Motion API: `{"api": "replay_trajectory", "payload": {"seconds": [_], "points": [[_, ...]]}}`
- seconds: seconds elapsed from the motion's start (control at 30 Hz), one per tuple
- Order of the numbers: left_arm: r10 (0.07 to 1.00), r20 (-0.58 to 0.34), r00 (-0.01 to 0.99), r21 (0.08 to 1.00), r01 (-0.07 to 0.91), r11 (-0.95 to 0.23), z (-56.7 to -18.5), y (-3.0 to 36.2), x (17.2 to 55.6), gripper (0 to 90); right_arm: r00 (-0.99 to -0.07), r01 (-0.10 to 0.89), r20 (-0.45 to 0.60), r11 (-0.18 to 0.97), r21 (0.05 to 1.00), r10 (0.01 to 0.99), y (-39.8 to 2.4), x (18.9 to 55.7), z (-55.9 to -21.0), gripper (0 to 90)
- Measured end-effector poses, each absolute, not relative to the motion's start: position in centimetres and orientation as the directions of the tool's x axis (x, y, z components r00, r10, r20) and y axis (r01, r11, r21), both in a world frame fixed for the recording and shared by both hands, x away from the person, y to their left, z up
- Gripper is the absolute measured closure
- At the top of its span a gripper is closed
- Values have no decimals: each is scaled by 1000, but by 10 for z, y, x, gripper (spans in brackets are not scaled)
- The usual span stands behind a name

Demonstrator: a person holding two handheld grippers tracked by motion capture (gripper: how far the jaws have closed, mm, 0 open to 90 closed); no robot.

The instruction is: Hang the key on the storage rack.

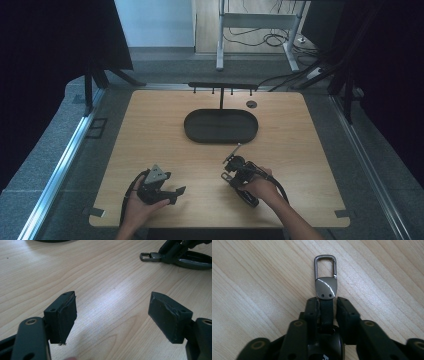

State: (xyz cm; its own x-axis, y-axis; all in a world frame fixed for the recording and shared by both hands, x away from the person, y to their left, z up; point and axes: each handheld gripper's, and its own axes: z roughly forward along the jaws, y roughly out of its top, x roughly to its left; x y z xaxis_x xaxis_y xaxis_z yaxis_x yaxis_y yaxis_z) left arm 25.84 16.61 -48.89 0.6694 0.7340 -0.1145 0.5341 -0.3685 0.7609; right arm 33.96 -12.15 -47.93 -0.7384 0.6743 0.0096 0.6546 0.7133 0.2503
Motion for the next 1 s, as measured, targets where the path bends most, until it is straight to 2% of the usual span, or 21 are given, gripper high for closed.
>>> {"api": "replay_trajectory", "payload": {"seconds": [0.23,1.0], "points": [[733,-110,671,757,535,-376,-490,165,259,232,-735,656,13,707,265,678,-123,338,-480,790],[732,-109,673,754,536,-380,-490,164,259,232,-729,648,6,686,331,685,-128,333,-481,805]]}}
